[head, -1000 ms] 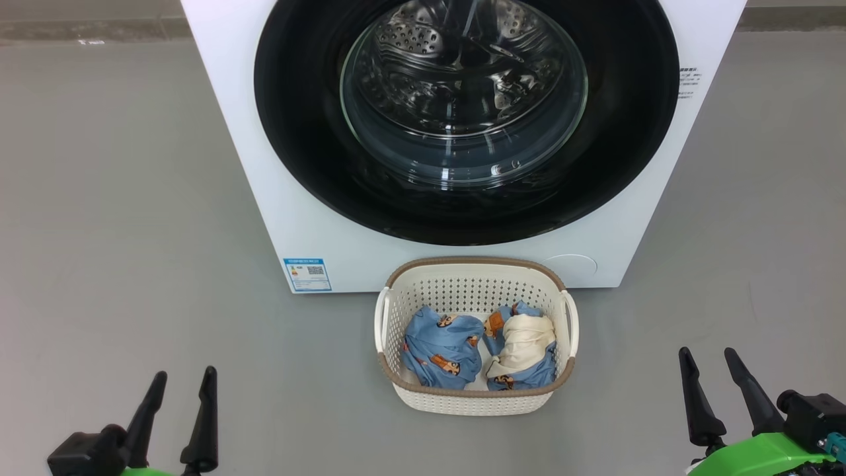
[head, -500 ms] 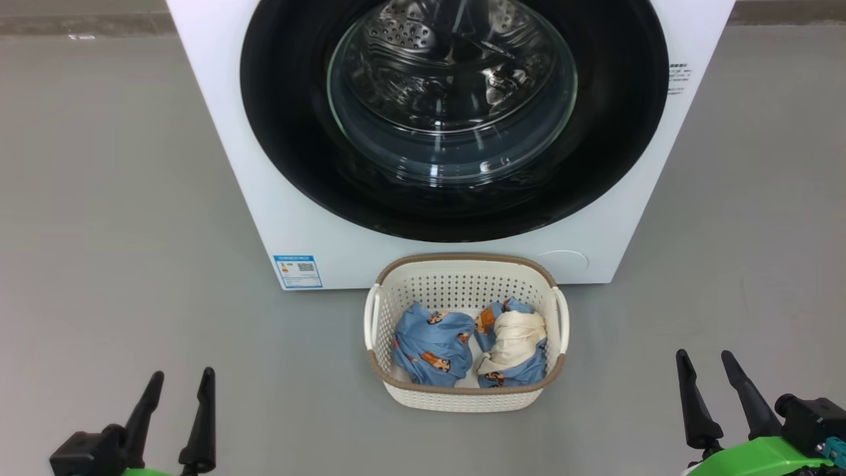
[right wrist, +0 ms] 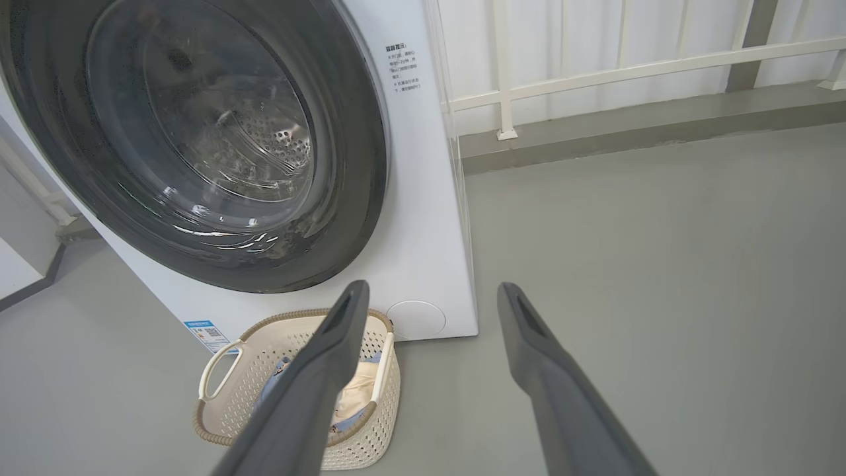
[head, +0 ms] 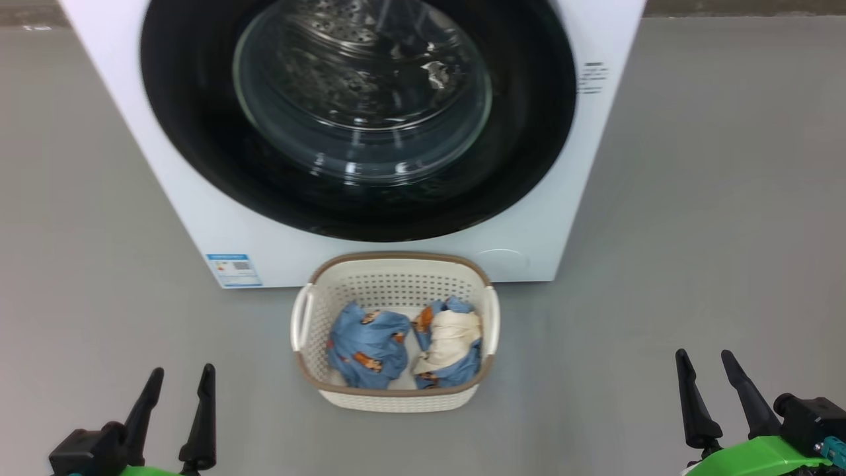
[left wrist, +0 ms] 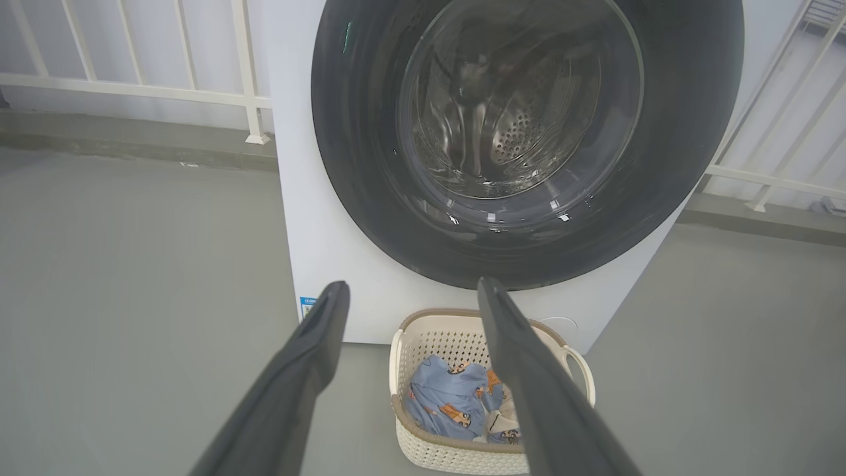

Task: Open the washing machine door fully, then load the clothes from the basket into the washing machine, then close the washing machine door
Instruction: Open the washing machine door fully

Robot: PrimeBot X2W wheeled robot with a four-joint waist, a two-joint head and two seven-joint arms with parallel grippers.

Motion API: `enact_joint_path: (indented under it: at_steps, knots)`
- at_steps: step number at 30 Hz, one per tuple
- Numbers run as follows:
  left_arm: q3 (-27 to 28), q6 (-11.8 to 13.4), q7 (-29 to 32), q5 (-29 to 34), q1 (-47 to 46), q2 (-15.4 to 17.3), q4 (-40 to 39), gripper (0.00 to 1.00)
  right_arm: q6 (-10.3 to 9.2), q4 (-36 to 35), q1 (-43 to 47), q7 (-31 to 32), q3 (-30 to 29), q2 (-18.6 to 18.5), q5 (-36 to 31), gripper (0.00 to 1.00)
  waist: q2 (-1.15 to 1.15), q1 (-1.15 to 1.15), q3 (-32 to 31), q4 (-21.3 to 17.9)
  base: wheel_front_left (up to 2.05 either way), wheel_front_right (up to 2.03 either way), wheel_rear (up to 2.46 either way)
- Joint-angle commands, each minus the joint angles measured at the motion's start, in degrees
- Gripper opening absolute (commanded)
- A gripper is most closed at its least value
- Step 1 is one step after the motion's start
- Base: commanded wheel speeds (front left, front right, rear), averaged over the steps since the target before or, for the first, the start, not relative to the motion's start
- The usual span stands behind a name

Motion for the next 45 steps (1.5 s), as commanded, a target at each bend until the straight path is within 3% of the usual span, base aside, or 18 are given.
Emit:
enact_joint_path:
  at_steps: [1,16,30,32,35,36,45]
  knots:
    - [2.0,-0.1,-0.4,0.3,-2.6,1.2,-1.4,1.00,0.09,-1.5,-1.3,-0.7,1.3,-0.5,-0.6,1.00,0.00,0.00,0.0,-0.1,1.23,1.23,-2.46]
    - [2.1,-0.1,-0.4,-3.0,-2.8,1.3,-2.7,1.00,0.09,-2.0,-1.6,-0.7,0.7,0.0,-0.8,1.00,0.00,0.00,0.4,-0.2,1.05,1.05,-2.10]
    - [1.3,-0.1,-0.4,-3.1,-2.7,1.0,-2.4,1.00,0.09,-1.8,-1.8,-0.7,1.1,0.0,-0.6,0.98,0.00,0.00,0.3,0.1,0.15,0.15,-0.31]
    - [1.2,-0.1,-0.4,-3.1,-2.5,0.7,-2.5,1.00,0.09,-1.8,-1.9,-0.7,1.2,0.0,-0.5,0.49,0.00,0.00,0.4,0.2,0.00,0.00,0.00]
    - [1.0,-0.1,-0.4,-3.2,-2.2,0.1,-2.5,1.00,0.09,-1.7,-2.2,-0.7,1.7,0.0,-0.2,0.04,0.00,0.00,0.4,0.2,0.00,0.00,0.00]
    - [0.9,-0.1,-0.4,-3.3,-2.1,-0.2,-2.5,1.00,0.09,-1.6,-2.4,-0.7,2.0,0.0,0.0,0.00,0.00,0.00,0.4,0.3,0.00,0.00,0.00]
    - [0.8,-0.1,-0.4,-3.7,-2.0,-1.1,-2.5,1.00,0.09,-2.6,-7.7,-0.7,4.1,1.1,7.8,0.00,0.00,0.00,1.2,0.2,0.00,0.00,0.00]
